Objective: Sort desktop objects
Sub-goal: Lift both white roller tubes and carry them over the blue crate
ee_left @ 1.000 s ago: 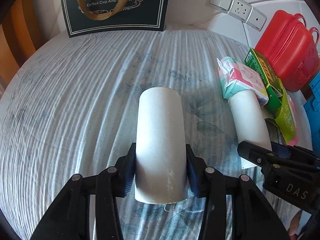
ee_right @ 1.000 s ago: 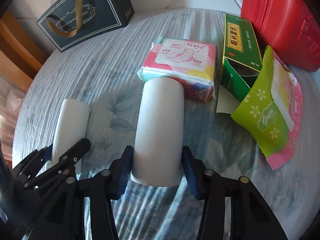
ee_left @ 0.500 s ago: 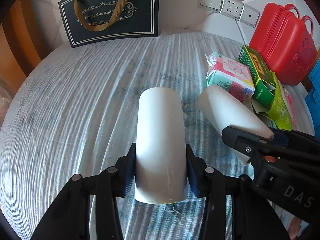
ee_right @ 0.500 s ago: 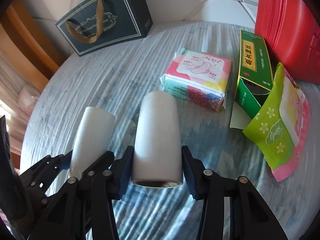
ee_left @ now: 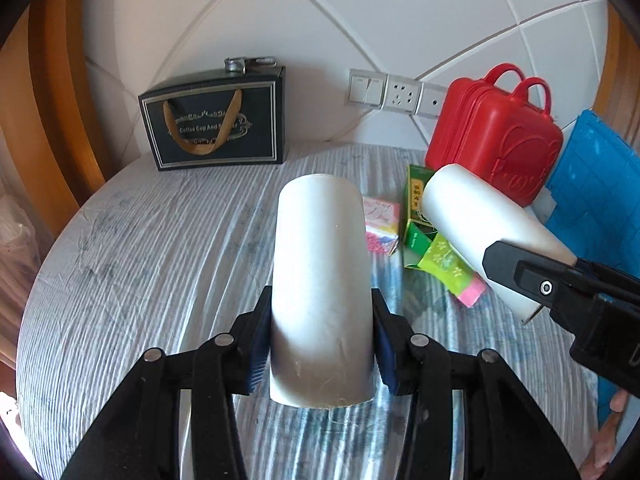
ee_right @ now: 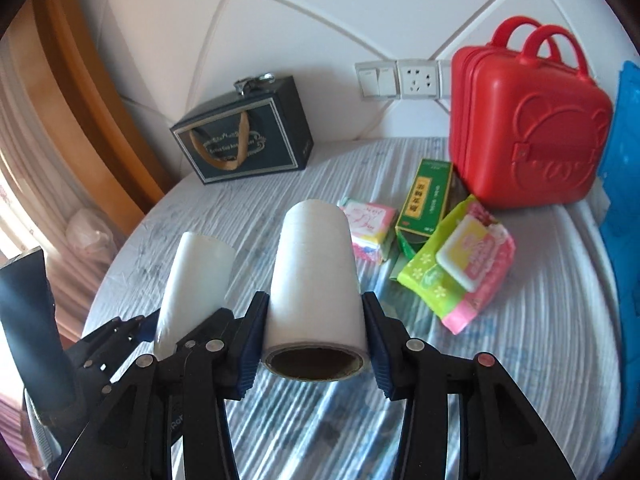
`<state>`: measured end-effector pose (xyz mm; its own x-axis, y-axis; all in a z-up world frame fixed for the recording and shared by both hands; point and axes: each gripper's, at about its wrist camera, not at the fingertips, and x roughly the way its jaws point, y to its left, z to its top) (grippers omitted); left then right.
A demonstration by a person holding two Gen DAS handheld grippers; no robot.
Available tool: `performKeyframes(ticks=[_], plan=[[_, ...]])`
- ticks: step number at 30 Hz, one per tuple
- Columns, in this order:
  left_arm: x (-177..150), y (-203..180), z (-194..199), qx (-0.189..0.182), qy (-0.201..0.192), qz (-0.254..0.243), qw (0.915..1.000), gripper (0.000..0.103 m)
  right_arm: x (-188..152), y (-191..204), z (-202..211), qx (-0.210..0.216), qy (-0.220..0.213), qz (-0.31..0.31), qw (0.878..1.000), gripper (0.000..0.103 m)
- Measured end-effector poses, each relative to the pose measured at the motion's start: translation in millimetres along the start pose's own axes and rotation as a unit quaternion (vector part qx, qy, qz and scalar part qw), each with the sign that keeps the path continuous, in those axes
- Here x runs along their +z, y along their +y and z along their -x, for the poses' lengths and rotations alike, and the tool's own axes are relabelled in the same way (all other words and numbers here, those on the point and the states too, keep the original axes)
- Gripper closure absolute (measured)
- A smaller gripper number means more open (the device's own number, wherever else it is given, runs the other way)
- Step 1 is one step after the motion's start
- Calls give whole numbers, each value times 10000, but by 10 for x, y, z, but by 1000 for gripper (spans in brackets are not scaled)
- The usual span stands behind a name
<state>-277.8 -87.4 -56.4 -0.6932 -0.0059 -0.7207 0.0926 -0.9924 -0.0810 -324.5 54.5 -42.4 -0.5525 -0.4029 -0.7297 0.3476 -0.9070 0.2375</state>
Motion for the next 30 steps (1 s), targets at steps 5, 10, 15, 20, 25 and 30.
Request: performKeyframes(ticks=[5, 10, 15, 20, 25, 30], plan=[[65, -383, 585, -169, -516, -255, 9982, 59, -97, -126, 837, -99, -604, -35, 9981, 58], [89, -976, 995, -456, -859, -588, 9935, 59, -216, -344, 1638, -282, -1175, -125, 9926, 58], [108, -1699, 1362, -827, -1209, -1001, 9841, 59, -342, -705, 2407, -581, -1753, -317, 9823, 58], [92, -2534, 1657, -1259, -1513, -1417, 9701, 59, -524, -1182, 3158, -1017, -2273, -521, 9671, 58], [40, -3428, 1931, -1663, -1716, -1862, 9530, 59, -728, -1753, 3818, -1447, -2623, -812, 9506, 58], [-102, -4224, 2140, -1981, -1793, -2244, 9372, 59, -952, -2335, 4317, -1835, -2813, -1106, 9354, 58]])
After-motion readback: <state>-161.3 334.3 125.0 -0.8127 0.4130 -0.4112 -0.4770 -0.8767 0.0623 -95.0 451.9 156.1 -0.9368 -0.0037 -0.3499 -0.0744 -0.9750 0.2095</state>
